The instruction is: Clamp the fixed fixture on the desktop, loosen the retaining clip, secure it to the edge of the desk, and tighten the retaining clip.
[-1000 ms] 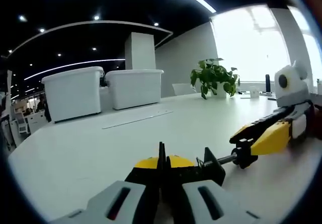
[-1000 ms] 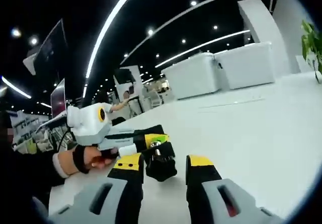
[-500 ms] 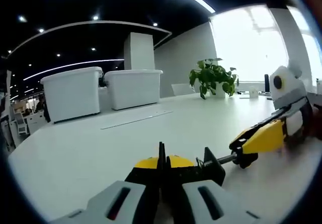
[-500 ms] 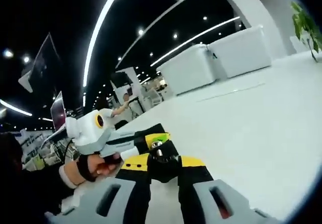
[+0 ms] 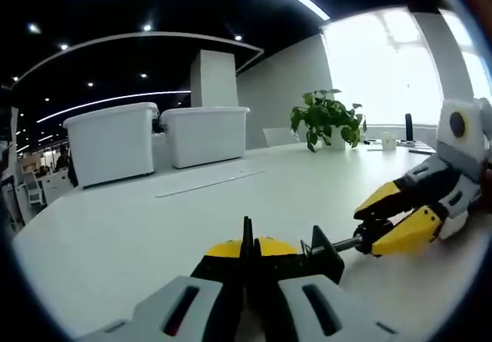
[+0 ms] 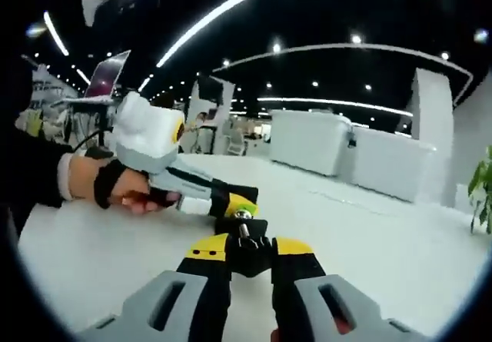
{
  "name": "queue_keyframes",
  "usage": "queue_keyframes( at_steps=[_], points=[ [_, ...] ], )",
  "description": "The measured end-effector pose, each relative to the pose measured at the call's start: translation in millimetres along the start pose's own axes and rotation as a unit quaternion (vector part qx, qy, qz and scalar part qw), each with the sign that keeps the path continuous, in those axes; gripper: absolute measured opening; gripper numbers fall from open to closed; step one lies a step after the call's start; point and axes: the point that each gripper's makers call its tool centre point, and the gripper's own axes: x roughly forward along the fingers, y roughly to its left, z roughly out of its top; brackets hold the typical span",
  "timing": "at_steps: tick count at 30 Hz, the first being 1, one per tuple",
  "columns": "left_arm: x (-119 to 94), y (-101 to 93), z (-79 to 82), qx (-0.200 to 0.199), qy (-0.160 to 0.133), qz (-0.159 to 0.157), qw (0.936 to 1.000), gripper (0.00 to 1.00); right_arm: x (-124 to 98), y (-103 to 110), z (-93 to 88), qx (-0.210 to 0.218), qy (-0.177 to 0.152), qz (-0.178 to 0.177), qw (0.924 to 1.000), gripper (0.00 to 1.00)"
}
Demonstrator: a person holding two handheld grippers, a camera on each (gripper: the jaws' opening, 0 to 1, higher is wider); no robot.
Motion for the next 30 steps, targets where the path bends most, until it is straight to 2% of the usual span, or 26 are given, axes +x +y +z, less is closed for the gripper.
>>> queue_keyframes(
  at_steps=[3, 6, 8, 10, 14, 15, 17, 22, 23, 24, 27, 29, 30],
  points=[
    [0.3, 0.8, 0.0, -0.001, 0.000, 0.001, 1.0000, 0.04, -1.5, 3.6, 1.7, -0.068, -0.002, -0.008, 0.9977, 0.18],
    [0.6, 1.7, 0.1, -0.001, 0.000, 0.002, 1.0000, 0.04, -3.0, 10.5, 3.1, -0.181, -0.003, -0.021, 0.9832, 0.18],
    [0.8, 1.9, 0.0, -0.001, 0.000, 0.002, 1.0000, 0.04, -3.5, 13.8, 3.1, -0.231, -0.002, -0.026, 0.9727, 0.18],
    [0.6, 2.0, -0.1, -0.002, 0.001, 0.003, 1.0000, 0.04, -3.7, 15.5, 3.0, -0.256, 0.000, -0.030, 0.9663, 0.18],
    [0.4, 1.9, -0.1, -0.002, 0.001, 0.003, 1.0000, 0.04, -3.7, 15.6, 1.9, -0.267, 0.000, -0.030, 0.9633, 0.18],
    [0.5, 2.1, -0.3, -0.001, 0.001, 0.003, 1.0000, 0.04, -3.5, 14.7, 2.5, -0.289, 0.000, -0.031, 0.9567, 0.18],
    [-0.1, 1.9, -0.7, -0.001, 0.002, 0.004, 1.0000, 0.05, -3.2, 16.4, 2.1, -0.304, 0.000, -0.034, 0.9521, 0.18],
    [-0.4, 1.8, -0.7, -0.001, 0.002, 0.004, 1.0000, 0.05, -2.5, 13.5, 2.4, -0.301, 0.003, -0.033, 0.9531, 0.19],
    [-0.5, 1.7, -0.6, 0.000, 0.002, 0.004, 1.0000, 0.05, -2.2, 12.4, 2.0, -0.294, 0.008, -0.031, 0.9552, 0.20],
    [-0.8, 1.4, -0.6, 0.000, 0.002, 0.004, 1.0000, 0.05, -2.2, 13.3, 0.8, -0.275, 0.009, -0.022, 0.9612, 0.22],
    [-1.2, 0.3, -0.6, 0.000, 0.002, 0.004, 1.0000, 0.05, -4.4, 9.9, 7.7, -0.191, -0.005, -0.010, 0.9816, 0.38],
    [-1.0, 0.4, -0.5, 0.000, 0.003, 0.003, 1.0000, 0.05, -6.1, 6.3, 14.9, -0.092, -0.023, 0.001, 0.9955, 0.43],
    [-0.5, 0.8, -0.5, 0.000, 0.003, 0.003, 1.0000, 0.05, -7.2, -1.9, 14.6, -0.012, -0.025, -0.003, 0.9996, 0.43]
  ],
)
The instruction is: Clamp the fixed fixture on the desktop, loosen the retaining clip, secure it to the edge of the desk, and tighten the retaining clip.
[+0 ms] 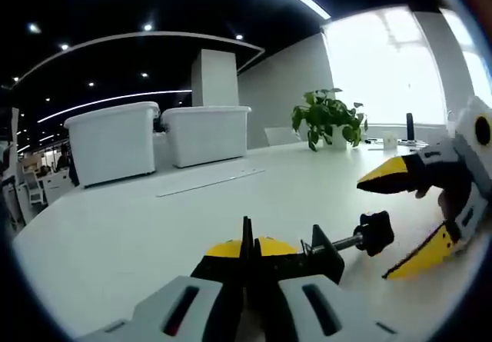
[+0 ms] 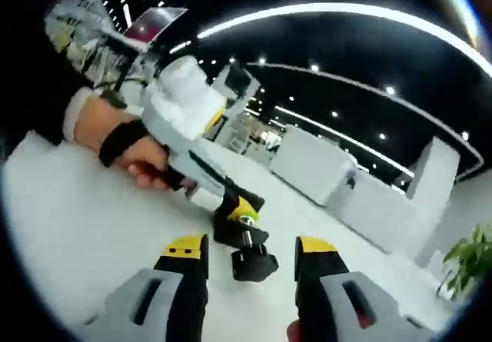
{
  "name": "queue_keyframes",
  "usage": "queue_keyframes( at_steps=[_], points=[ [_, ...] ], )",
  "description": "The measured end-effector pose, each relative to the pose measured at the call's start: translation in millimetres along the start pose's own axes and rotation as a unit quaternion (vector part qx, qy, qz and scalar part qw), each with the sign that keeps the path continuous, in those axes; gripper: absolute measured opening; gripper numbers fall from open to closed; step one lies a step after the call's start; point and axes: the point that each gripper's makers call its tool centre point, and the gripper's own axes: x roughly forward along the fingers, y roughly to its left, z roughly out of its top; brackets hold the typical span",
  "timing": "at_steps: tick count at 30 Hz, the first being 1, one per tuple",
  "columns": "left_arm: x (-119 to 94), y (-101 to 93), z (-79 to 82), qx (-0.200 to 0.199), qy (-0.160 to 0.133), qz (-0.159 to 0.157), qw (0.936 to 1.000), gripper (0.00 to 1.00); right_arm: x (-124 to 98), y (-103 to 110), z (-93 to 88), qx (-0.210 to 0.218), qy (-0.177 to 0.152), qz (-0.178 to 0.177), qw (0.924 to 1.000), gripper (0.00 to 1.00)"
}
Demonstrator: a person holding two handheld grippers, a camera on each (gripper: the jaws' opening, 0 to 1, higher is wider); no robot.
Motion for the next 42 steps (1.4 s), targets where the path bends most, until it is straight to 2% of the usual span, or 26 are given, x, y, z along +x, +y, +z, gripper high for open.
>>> queue_keyframes(
  at_steps=[2, 4, 6, 8, 11, 14, 18, 19, 20, 21, 26, 27, 29, 31, 36, 39, 40, 42],
  points=[
    [0.3, -0.2, 0.1, 0.000, 0.000, -0.001, 1.0000, 0.05, -1.0, -9.5, -6.8, 0.098, 0.008, 0.004, 0.9951, 0.42],
    [0.6, -0.3, 0.1, 0.001, 0.000, -0.001, 1.0000, 0.05, -2.3, -17.7, -11.5, 0.152, 0.012, 0.003, 0.9883, 0.38],
    [0.9, -0.2, 0.2, 0.001, 0.000, -0.001, 1.0000, 0.05, -2.9, -21.4, -17.1, 0.232, 0.014, 0.014, 0.9726, 0.34],
    [1.1, -0.1, 0.2, 0.000, 0.000, -0.001, 1.0000, 0.05, -0.3, -27.8, -22.4, 0.289, 0.016, 0.013, 0.9572, 0.36],
    [1.2, -0.1, 0.3, 0.001, 0.000, -0.002, 1.0000, 0.05, 4.4, -36.1, -30.1, 0.309, 0.024, 0.001, 0.9506, 0.35],
    [0.9, -0.6, 0.4, 0.001, 0.000, -0.003, 1.0000, 0.05, 4.5, -32.1, -31.7, 0.320, 0.029, 0.004, 0.9470, 0.32],
    [1.0, -0.6, 0.5, 0.001, -0.001, -0.003, 1.0000, 0.05, 6.6, -23.1, -32.7, 0.321, 0.040, 0.014, 0.9462, 0.28],
    [1.0, -0.7, 0.6, 0.001, -0.001, -0.003, 1.0000, 0.05, 7.7, -22.7, -34.5, 0.331, 0.046, 0.015, 0.9424, 0.27],
    [1.0, -0.7, 0.5, 0.001, -0.001, -0.003, 1.0000, 0.05, 8.2, -19.4, -33.8, 0.359, 0.050, 0.023, 0.9318, 0.25],
    [1.0, -0.7, 0.6, 0.001, -0.001, -0.003, 1.0000, 0.05, 8.3, -18.8, -33.4, 0.371, 0.051, 0.025, 0.9271, 0.22],
    [0.3, -1.2, 0.6, 0.002, -0.001, -0.003, 1.0000, 0.05, 8.0, -15.9, -31.1, 0.365, 0.046, 0.029, 0.9296, 0.19],
    [0.4, -1.0, 0.5, 0.002, -0.001, -0.003, 1.0000, 0.05, 7.2, -16.3, -29.8, 0.352, 0.043, 0.028, 0.9347, 0.19],
    [0.9, -0.4, 0.5, 0.002, 0.000, -0.002, 1.0000, 0.05, 7.3, -15.1, -28.5, 0.340, 0.040, 0.029, 0.9390, 0.18],
    [0.9, -0.3, 0.4, 0.002, 0.000, -0.001, 1.0000, 0.05, 7.7, -15.2, -26.8, 0.318, 0.038, 0.027, 0.9470, 0.18],
    [1.1, 0.3, 0.7, 0.002, 0.000, -0.001, 1.0000, 0.05, 7.4, -13.2, -24.5, 0.287, 0.035, 0.025, 0.9570, 0.18],
    [0.8, 0.9, 0.7, 0.001, 0.000, 0.000, 1.0000, 0.05, 7.2, -12.6, -22.6, 0.246, 0.032, 0.023, 0.9685, 0.17],
    [0.6, 1.0, 0.7, 0.001, 0.000, 0.000, 1.0000, 0.05, 7.1, -11.3, -20.7, 0.209, 0.028, 0.023, 0.9772, 0.17],
    [0.3, 1.1, 1.0, 0.000, -0.001, 0.000, 1.0000, 0.05, 7.3, -8.3, -18.0, 0.143, 0.027, 0.022, 0.9891, 0.17]
  ],
)
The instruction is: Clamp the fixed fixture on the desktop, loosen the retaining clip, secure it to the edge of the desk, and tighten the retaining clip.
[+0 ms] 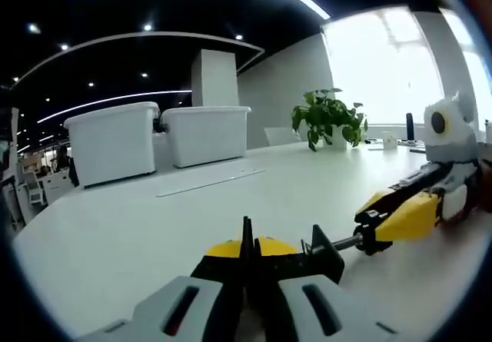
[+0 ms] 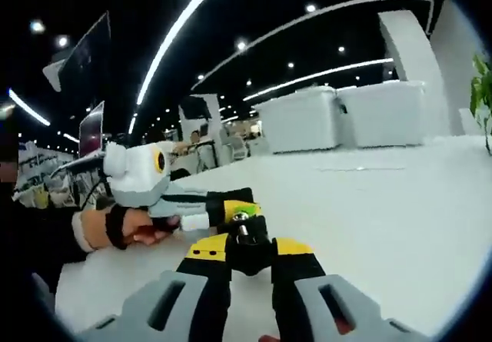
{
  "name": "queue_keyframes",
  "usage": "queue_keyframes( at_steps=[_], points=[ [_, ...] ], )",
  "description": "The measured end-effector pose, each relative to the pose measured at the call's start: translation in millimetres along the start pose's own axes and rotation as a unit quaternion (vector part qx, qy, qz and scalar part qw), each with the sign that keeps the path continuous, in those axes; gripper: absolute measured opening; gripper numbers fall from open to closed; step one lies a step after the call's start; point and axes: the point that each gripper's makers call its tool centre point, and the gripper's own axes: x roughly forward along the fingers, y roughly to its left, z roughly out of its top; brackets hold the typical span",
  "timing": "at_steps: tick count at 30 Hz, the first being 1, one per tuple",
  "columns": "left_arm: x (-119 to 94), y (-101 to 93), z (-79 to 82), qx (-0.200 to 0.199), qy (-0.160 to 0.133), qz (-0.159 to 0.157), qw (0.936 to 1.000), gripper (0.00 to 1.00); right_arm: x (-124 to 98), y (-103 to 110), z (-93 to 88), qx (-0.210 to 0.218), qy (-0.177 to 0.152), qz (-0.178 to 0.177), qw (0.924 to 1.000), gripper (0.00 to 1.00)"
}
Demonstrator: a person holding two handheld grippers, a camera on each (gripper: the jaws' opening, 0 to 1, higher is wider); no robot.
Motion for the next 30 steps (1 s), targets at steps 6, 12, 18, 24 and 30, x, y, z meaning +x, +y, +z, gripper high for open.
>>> queue_keyframes(
  at_steps=[6, 12, 18, 24, 30],
  points=[
    [-0.9, 1.0, -0.1, -0.003, 0.000, 0.004, 1.0000, 0.04, -5.5, 16.1, 1.8, -0.162, -0.005, -0.013, 0.9866, 0.17],
    [-1.9, 1.6, 0.0, -0.005, -0.001, 0.005, 1.0000, 0.04, -7.1, 21.4, 1.0, -0.223, -0.004, -0.021, 0.9746, 0.18],
    [-2.6, 1.5, -0.3, -0.006, 0.000, 0.005, 1.0000, 0.04, -6.7, 26.3, -0.8, -0.341, -0.001, -0.034, 0.9396, 0.18],
    [-2.8, 2.0, -0.7, -0.005, 0.000, 0.007, 1.0000, 0.04, -4.3, 27.4, -2.2, -0.420, 0.004, -0.045, 0.9066, 0.19],
    [-2.0, 3.2, -1.4, -0.005, 0.003, 0.007, 1.0000, 0.05, -2.0, 25.8, -1.8, -0.437, 0.003, -0.051, 0.8980, 0.19]
  ],
)
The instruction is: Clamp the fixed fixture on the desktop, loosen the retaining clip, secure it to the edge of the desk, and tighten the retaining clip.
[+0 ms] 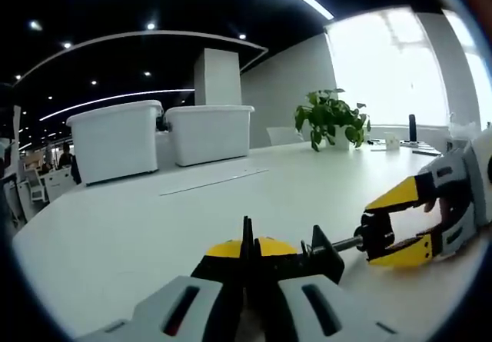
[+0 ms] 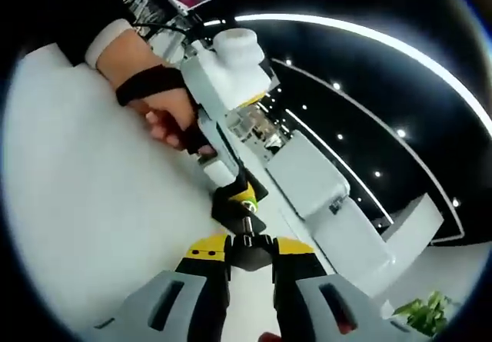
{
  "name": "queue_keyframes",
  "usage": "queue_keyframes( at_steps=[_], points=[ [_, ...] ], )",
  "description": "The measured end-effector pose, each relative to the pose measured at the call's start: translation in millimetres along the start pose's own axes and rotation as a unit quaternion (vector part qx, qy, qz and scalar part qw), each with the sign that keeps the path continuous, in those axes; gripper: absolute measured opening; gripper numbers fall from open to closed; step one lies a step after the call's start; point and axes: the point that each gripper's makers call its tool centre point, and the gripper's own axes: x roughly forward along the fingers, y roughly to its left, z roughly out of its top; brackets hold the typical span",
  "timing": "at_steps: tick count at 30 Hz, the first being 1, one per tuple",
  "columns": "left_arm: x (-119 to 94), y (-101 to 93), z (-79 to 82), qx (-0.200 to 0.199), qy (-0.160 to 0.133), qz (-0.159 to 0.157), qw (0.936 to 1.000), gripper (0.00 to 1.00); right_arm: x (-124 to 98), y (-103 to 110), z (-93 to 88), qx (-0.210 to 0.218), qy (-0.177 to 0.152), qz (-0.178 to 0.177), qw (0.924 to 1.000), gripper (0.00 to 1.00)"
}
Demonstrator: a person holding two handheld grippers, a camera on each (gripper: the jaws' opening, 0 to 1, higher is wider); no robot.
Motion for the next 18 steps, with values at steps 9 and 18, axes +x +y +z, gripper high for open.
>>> queue_keyframes(
  at_steps=[9, 18],
  points=[
    [1.3, -0.9, 0.1, 0.003, 0.000, -0.002, 1.0000, 0.05, -0.6, -8.5, -1.3, 0.201, -0.001, 0.026, 0.9793, 0.37],
    [2.9, -0.8, 0.6, 0.005, -0.001, -0.003, 1.0000, 0.05, 1.1, -35.0, -24.8, 0.563, -0.018, 0.040, 0.8254, 0.31]
  ],
)
